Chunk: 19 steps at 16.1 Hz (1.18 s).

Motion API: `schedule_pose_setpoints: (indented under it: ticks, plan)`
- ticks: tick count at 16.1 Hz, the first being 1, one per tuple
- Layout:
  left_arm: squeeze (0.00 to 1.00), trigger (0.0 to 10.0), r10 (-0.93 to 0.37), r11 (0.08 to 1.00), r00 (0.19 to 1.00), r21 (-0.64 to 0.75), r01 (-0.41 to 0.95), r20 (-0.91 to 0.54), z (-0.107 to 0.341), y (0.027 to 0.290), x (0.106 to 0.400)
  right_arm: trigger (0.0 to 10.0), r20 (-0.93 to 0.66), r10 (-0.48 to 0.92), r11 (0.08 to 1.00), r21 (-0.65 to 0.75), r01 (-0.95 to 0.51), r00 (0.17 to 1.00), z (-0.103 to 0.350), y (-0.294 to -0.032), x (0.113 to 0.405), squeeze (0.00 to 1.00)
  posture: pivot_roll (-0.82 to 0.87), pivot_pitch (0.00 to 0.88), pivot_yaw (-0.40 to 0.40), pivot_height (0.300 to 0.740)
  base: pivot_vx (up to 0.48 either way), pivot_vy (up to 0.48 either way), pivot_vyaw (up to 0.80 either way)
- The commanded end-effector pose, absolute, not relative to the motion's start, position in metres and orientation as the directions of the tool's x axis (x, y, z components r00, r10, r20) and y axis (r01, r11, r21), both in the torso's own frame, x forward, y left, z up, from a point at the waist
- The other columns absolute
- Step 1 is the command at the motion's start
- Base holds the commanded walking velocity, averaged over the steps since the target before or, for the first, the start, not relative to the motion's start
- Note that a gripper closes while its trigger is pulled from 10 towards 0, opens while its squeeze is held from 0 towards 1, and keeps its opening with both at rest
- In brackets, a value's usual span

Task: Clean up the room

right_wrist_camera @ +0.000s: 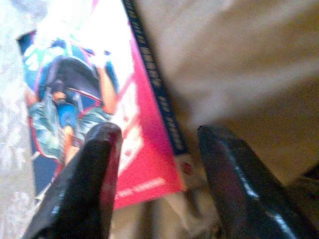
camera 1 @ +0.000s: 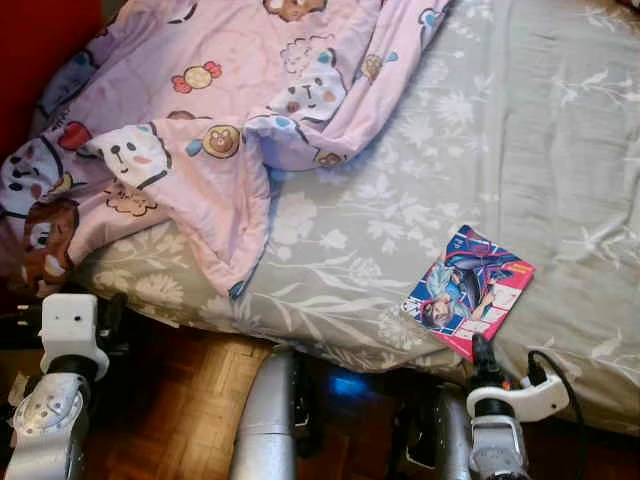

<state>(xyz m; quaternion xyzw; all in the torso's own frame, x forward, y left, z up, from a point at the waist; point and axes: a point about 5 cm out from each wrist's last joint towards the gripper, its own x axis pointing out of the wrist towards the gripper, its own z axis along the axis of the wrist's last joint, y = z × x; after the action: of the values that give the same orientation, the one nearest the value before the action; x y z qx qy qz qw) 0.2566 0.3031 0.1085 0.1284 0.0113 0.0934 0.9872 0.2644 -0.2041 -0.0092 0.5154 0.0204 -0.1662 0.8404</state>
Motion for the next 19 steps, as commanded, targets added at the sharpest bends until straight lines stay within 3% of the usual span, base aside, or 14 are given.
schedule_pose_setpoints:
  ticks: [1, 5, 6, 7, 8, 14, 19]
  plan:
    - [0.0, 10.0, 0.213, 0.941, 0.976, 0.275, -0.196, -0.033, 0.104, 0.312, 0.248, 10.0, -0.207, -0.29, 0.379, 0.871, 0.311, 0.934, -0.014, -0.207, 0.255, 1.0, 0.34, 0.417, 0.097, 0.63, 0.0, 0.0, 0.0]
    - [0.0, 10.0, 0.218, 0.94, 0.976, 0.274, -0.202, -0.029, 0.106, 0.312, 0.249, 10.0, -0.14, -0.32, 0.384, 0.885, 0.264, 0.937, -0.007, -0.215, 0.252, 1.0, 0.34, 0.42, 0.1, 0.63, 0.0, 0.0, 0.0]
    - [0.0, 10.0, 0.218, 0.94, 0.976, 0.275, -0.201, -0.03, 0.106, 0.313, 0.249, 10.0, -0.121, -0.335, 0.387, 0.886, 0.254, 0.934, -0.003, -0.22, 0.255, 0.28, 0.34, 0.425, 0.102, 0.63, 0.0, 0.0, 0.0]
    - [0.0, 10.0, 0.217, 0.94, 0.976, 0.275, -0.201, -0.029, 0.107, 0.313, 0.249, 10.0, -0.118, -0.338, 0.388, 0.887, 0.252, 0.934, -0.002, -0.221, 0.256, 0.28, 0.34, 0.427, 0.104, 0.63, 0.0, 0.0, 0.0]
    - [0.0, 10.0, 0.217, 0.94, 0.976, 0.277, -0.2, -0.031, 0.107, 0.314, 0.248, 10.0, -0.108, -0.347, 0.385, 0.889, 0.247, 0.932, 0.002, -0.226, 0.261, 0.0, 0.34, 0.43, 0.109, 0.63, 0.0, 0.0, 0.0]
    - [0.0, 10.0, 0.207, 0.936, 0.977, 0.299, -0.184, -0.048, 0.11, 0.318, 0.241, 10.0, -0.111, -0.309, 0.352, 0.909, 0.222, 0.945, 0.015, -0.222, 0.288, 0.0, 0.37, 0.469, 0.146, 0.63, 0.0, 0.0, 0.0]
    - [0.0, 10.0, 0.214, 0.928, 0.975, 0.324, -0.182, -0.066, 0.113, 0.325, 0.23, 10.0, -0.095, -0.353, 0.317, 0.924, 0.214, 0.931, 0.014, -0.226, 0.286, 0.0, 0.41, 0.504, 0.172, 0.63, 0.0, 0.0, 0.0]
